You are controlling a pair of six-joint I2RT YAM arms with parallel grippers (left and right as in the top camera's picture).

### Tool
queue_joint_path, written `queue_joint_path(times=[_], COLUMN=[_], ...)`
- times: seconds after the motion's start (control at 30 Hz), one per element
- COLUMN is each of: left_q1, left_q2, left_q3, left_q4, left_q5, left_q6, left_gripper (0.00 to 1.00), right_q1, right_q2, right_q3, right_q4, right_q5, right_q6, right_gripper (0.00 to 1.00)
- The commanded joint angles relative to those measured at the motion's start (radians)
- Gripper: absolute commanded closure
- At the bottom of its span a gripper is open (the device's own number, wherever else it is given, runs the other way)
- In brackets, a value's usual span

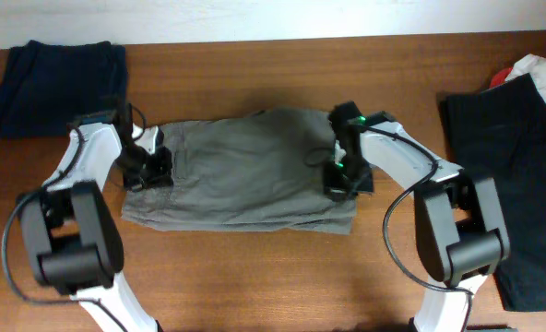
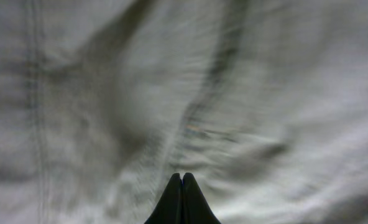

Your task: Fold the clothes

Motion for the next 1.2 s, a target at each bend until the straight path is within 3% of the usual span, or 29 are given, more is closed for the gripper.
queue_joint_path(times=[0.0, 0.13, 0.27, 0.3, 0.33, 0.37, 0.4, 0.47, 0.5, 0.77, 0.97, 1.03, 1.1, 1.13, 1.17], left_q1=[0.043, 0.114, 0.149, 0.159, 0.169, 0.181, 0.200, 0.237, 0.284, 0.409, 0.397, 0.363, 0.322, 0.291, 0.277], left_q2=[0.107, 0.120, -0.089, -0.142, -0.179, -0.208, -0.216, -0.196, -0.164, 0.047, 0.214, 0.245, 0.257, 0.257, 0.257], left_q3=[-0.010, 0.006, 0.070, 0.073, 0.073, 0.073, 0.073, 0.073, 0.073, 0.073, 0.073, 0.073, 0.073, 0.073, 0.073], left_q4=[0.001, -0.035, -0.089, -0.080, -0.071, -0.061, -0.049, -0.027, 0.009, 0.035, -0.013, -0.048, -0.070, -0.075, -0.074], left_q5=[0.006, 0.013, 0.000, -0.014, -0.024, -0.044, -0.077, -0.103, -0.101, 0.276, 0.364, 0.348, 0.283, 0.251, 0.225], left_q6=[0.008, 0.000, 0.001, 0.001, 0.001, 0.001, 0.001, 0.017, 0.039, 0.265, 0.329, 0.330, 0.299, 0.292, 0.266], left_gripper=[0.99, 0.99, 0.99, 0.94, 0.71, 0.50, 0.40, 0.22, 0.08, 0.07, 0.08, 0.32, 0.41, 0.58, 0.85], right_q1=[-0.106, -0.249, -0.335, -0.350, -0.360, -0.369, -0.379, -0.385, -0.385, -0.385, -0.385, -0.385, -0.385, -0.385, -0.385], right_q2=[-0.008, -0.014, -0.116, -0.172, -0.214, -0.253, -0.282, -0.288, -0.286, -0.286, -0.286, -0.286, -0.286, -0.286, -0.286], right_q3=[-0.096, -0.126, -0.079, -0.069, -0.061, -0.050, -0.040, -0.042, -0.042, -0.042, -0.042, -0.042, -0.042, -0.042, -0.042], right_q4=[0.030, 0.001, -0.056, -0.059, -0.059, -0.053, -0.036, -0.023, -0.024, -0.024, -0.024, -0.024, -0.024, -0.024, -0.024], right_q5=[-0.040, -0.060, -0.061, -0.061, -0.061, -0.060, -0.057, -0.057, -0.058, -0.057, -0.057, -0.057, -0.057, -0.057, -0.057], right_q6=[-0.006, -0.030, -0.034, -0.034, -0.034, -0.034, -0.034, -0.034, -0.033, -0.033, -0.033, -0.033, -0.033, -0.033, -0.033], right_gripper=[0.96, 0.96, 0.96, 0.96, 0.78, 0.23, 0.01, 0.01, 0.01, 0.01, 0.01, 0.01, 0.01, 0.01, 0.01])
